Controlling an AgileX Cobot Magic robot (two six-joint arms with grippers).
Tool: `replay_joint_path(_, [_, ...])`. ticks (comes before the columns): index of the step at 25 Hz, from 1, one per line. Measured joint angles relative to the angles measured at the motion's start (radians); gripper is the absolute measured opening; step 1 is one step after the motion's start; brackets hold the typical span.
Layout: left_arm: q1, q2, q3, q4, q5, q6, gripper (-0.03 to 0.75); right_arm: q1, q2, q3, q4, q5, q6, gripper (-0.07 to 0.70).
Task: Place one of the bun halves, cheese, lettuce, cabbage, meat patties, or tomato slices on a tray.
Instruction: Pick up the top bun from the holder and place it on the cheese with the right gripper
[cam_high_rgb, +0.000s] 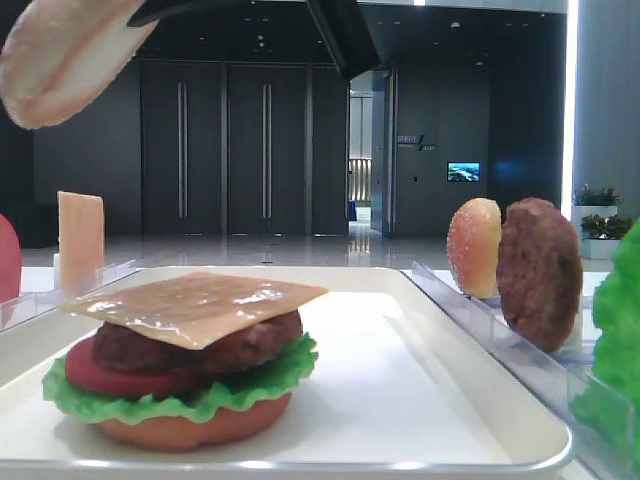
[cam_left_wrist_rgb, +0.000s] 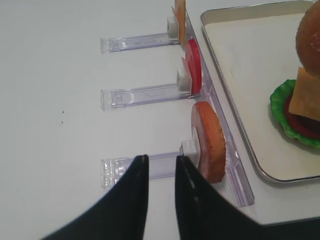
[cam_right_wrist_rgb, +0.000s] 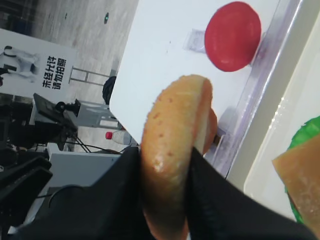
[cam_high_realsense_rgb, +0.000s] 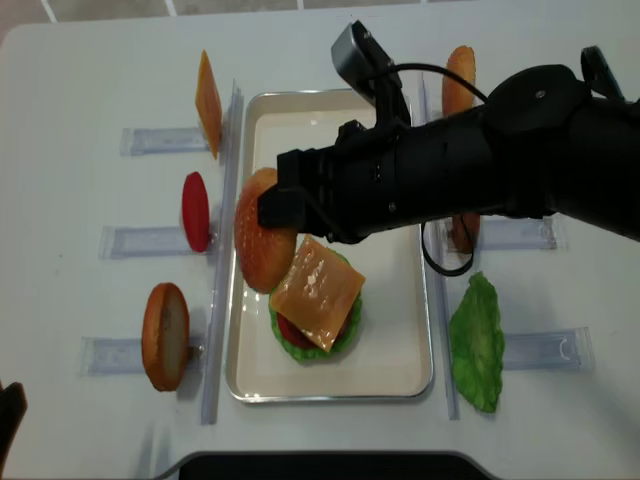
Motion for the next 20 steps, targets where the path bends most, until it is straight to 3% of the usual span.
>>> replay_joint_path(6, [0.0,0.0,0.0,0.0,0.0,0.0,0.14,-0.007,0.054,0.0,0.018,0.089,-0.057,0.197])
replay_joint_path(12, [0.0,0.0,0.0,0.0,0.0,0.0,0.14,-0.056,0.06,0.008,0.054,0.127,-0.11,0.197])
replay_joint_path(17, [0.0,0.0,0.0,0.0,0.0,0.0,0.14,-0.128,0.06,0.101,0.201,0.234,-0.242,0.196])
replay_joint_path(20, [0.0,0.0,0.0,0.0,0.0,0.0,0.14,-0.149,0.06,0.14,0.218,0.245,-0.278,0.195])
